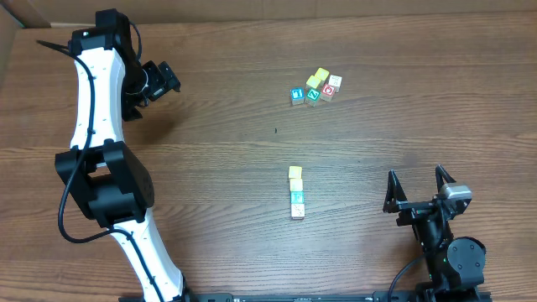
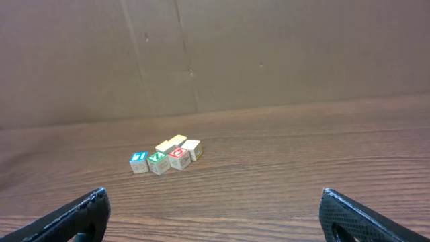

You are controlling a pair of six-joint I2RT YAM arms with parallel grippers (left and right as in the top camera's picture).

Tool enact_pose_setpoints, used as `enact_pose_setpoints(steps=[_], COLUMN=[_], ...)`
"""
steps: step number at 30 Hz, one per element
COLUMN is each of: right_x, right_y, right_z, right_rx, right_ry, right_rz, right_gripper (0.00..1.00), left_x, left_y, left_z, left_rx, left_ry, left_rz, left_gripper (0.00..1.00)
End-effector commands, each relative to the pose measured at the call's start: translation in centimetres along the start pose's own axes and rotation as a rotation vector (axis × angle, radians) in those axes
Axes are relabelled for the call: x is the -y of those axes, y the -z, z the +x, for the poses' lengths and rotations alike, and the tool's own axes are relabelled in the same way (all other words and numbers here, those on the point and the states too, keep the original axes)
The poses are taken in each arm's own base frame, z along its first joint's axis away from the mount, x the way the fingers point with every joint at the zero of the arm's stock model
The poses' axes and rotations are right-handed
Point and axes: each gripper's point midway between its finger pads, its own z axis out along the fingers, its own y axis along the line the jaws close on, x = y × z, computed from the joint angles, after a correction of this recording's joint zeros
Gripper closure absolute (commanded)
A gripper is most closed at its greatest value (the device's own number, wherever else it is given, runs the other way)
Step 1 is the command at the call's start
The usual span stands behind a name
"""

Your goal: Flip 4 blocks

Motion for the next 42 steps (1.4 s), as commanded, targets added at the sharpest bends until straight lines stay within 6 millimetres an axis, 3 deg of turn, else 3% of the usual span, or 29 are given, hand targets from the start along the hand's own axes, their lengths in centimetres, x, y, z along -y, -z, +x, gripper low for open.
enact_pose_setpoints(steps=[1, 7, 14, 20, 25, 29, 35, 42], right_x=[0.0, 0.0, 0.0, 0.0, 0.0, 0.0, 0.0, 0.0], right_y=[0.0, 0.0, 0.0, 0.0, 0.0, 0.0, 0.0, 0.0], right_z=[0.1, 0.1, 0.1, 0.1, 0.1, 0.1, 0.1, 0.1], right_rx=[0.005, 0.005, 0.005, 0.005, 0.005, 0.005, 0.005, 0.005], right_ry=[0.007, 0.007, 0.007, 0.007, 0.007, 0.007, 0.007, 0.007], right_rz=[-0.003, -0.003, -0.003, -0.003, -0.003, -0.003, -0.003, -0.002], right_gripper=[0.0, 0.0, 0.0, 0.0, 0.0, 0.0, 0.0, 0.0], left_x=[0.5, 1.1, 1.1, 0.1, -1.6, -3.3, -5.7, -7.7], left_y=[2.2, 8.1, 18.6, 27.6, 34.7, 38.9, 42.1, 41.4], left_z=[0.1, 0.4, 2.8, 7.1, 12.4, 16.8, 22.6, 26.7], left_rx=[0.045, 0.169, 0.392, 0.601, 0.787, 0.917, 1.039, 1.025], left_ry=[-0.02, -0.034, -0.059, -0.082, -0.103, -0.117, -0.13, -0.129], left_rz=[0.019, 0.077, 0.181, 0.279, 0.366, 0.427, 0.484, 0.478], left_gripper=[0.0, 0.0, 0.0, 0.0, 0.0, 0.0, 0.0, 0.0])
